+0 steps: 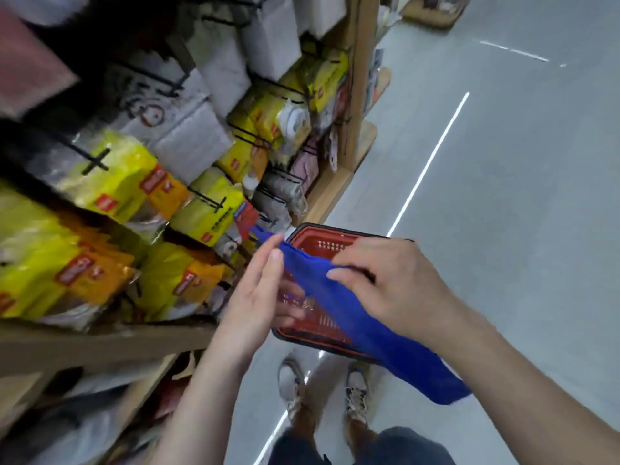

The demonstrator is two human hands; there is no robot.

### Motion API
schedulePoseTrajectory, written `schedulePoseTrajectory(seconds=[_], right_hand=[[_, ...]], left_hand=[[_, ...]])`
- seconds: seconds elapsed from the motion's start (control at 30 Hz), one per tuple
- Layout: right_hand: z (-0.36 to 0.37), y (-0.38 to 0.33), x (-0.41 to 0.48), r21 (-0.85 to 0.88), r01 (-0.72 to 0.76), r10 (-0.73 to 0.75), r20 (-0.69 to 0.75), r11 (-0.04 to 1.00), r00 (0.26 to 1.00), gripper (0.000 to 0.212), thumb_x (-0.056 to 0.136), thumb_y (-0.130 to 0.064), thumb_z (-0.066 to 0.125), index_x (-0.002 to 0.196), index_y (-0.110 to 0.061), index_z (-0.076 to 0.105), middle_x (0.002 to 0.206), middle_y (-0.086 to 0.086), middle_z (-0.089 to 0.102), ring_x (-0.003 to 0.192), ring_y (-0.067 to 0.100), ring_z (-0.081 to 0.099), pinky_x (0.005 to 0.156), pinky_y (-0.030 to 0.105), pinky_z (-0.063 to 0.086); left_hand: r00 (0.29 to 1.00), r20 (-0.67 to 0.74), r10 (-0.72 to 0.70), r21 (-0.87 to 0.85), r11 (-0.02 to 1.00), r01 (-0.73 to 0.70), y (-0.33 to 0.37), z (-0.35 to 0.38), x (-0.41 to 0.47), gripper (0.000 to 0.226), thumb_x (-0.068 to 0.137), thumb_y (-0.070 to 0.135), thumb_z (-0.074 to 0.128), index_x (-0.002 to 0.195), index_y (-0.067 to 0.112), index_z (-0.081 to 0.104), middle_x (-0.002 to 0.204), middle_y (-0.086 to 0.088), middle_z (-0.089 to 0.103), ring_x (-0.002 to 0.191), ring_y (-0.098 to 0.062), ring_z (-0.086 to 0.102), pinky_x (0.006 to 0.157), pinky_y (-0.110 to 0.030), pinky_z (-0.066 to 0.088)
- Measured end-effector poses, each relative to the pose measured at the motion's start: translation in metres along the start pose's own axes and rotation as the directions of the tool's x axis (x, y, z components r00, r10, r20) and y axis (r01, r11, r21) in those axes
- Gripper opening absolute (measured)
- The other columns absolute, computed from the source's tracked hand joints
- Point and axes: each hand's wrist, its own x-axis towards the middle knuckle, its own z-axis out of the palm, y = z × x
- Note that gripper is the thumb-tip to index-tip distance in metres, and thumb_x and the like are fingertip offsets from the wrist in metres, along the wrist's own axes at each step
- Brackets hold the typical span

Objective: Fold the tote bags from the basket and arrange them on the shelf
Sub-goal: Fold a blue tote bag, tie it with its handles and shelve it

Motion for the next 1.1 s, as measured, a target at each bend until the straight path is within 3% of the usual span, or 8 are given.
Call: schedulePoseTrajectory(seconds=[0.2, 0.33, 0.43, 0.53, 0.63, 0.77, 0.93, 1.1], right_hand=[[0.039, -0.104, -0.025, -0.075, 0.484, -0.441, 0.309, 0.872, 0.843, 0.022, 0.087, -0.031, 0.063, 0.067, -0.023, 0.059, 0.063, -0.006, 0.049, 0.049, 0.015, 0.046, 0.038, 0.026, 0.028], [0.042, -0.142, -0.017, 0.199, 0.299, -0.35, 0.32, 0.933, 0.88, 0.039, 0.089, -0.056, 0.056, 0.105, -0.024, 0.071, 0.096, -0.008, 0.06, 0.088, 0.009, 0.06, 0.074, 0.034, 0.051], [0.037, -0.166, 0.009, 0.105, 0.207, -0.213, 0.051, 0.973, 0.976, 0.072, 0.077, -0.061, 0.066, 0.137, -0.023, 0.053, 0.132, 0.002, 0.047, 0.125, 0.017, 0.047, 0.108, 0.029, 0.036], [0.039, -0.209, 0.03, 0.155, 0.024, -0.053, 0.189, 0.988, 0.98, 0.106, 0.068, -0.049, 0.081, 0.153, -0.035, 0.018, 0.15, -0.005, 0.034, 0.141, 0.009, 0.027, 0.114, 0.025, 0.02], [0.065, -0.263, 0.034, 0.368, -0.04, -0.13, 0.425, 0.929, 0.896, 0.068, 0.075, -0.024, 0.082, 0.135, -0.033, 0.051, 0.123, -0.009, 0.064, 0.122, 0.007, 0.054, 0.107, 0.034, 0.043], [0.116, -0.35, 0.02, 0.591, 0.036, -0.3, 0.354, 0.806, 0.886, 0.012, 0.082, -0.011, 0.076, 0.089, -0.02, 0.071, 0.092, 0.004, 0.075, 0.085, 0.017, 0.069, 0.083, 0.056, 0.055], [0.154, -0.477, -0.008, 0.593, 0.372, -0.597, 0.24, 0.715, 0.765, 0.013, 0.08, -0.028, 0.07, 0.085, -0.016, 0.067, 0.077, -0.001, 0.068, 0.071, 0.015, 0.06, 0.07, 0.037, 0.051], [0.181, -0.567, -0.026, 0.41, 0.746, -0.838, 0.094, 0.525, 0.538, 0.029, 0.082, -0.034, 0.069, 0.106, -0.016, 0.069, 0.092, -0.003, 0.067, 0.084, 0.015, 0.061, 0.074, 0.039, 0.05]], left_hand=[[0.999, -0.029, 0.018, 0.232, 0.973, -0.011, -0.002, -0.061, -0.052, 0.032, 0.086, -0.002, 0.06, 0.094, 0.027, 0.071, 0.101, -0.009, 0.07, 0.076, -0.014, 0.058, 0.067, -0.025, 0.046], [0.952, -0.072, 0.296, 0.56, 0.802, -0.208, -0.013, -0.113, -0.124, 0.06, 0.083, -0.011, 0.048, 0.116, 0.036, 0.068, 0.119, 0.018, 0.066, 0.113, 0.0, 0.056, 0.097, -0.016, 0.041], [0.906, -0.176, 0.384, 0.618, 0.76, -0.202, -0.027, -0.151, -0.19, 0.073, 0.073, -0.015, 0.042, 0.108, 0.043, 0.07, 0.111, 0.024, 0.068, 0.104, 0.001, 0.059, 0.089, -0.018, 0.045], [0.868, -0.229, 0.44, 0.637, 0.742, -0.208, -0.05, -0.188, -0.257, 0.075, 0.066, -0.013, 0.039, 0.103, 0.042, 0.072, 0.104, 0.028, 0.069, 0.097, 0.001, 0.061, 0.08, -0.017, 0.047], [0.823, -0.279, 0.496, 0.644, 0.732, -0.223, -0.078, -0.224, -0.318, 0.072, 0.06, -0.002, 0.032, 0.103, 0.041, 0.071, 0.087, 0.04, 0.064, 0.084, 0.016, 0.058, 0.07, -0.005, 0.039], [0.704, -0.463, 0.539, 0.653, 0.744, -0.141, -0.116, -0.274, -0.389, 0.061, 0.069, -0.005, 0.038, 0.101, 0.038, 0.067, 0.088, 0.037, 0.061, 0.085, 0.012, 0.057, 0.074, -0.006, 0.038], [0.505, -0.616, 0.604, 0.658, 0.747, -0.092, -0.14, -0.308, -0.458, 0.03, 0.081, -0.001, 0.066, 0.095, 0.025, 0.066, 0.11, 0.013, 0.061, 0.107, -0.004, 0.055, 0.095, -0.018, 0.041], [0.267, -0.785, 0.559, 0.555, 0.826, -0.1, -0.162, -0.334, -0.5, 0.056, 0.081, -0.015, 0.058, 0.113, 0.029, 0.067, 0.112, 0.018, 0.065, 0.108, 0.005, 0.058, 0.095, -0.01, 0.04]])
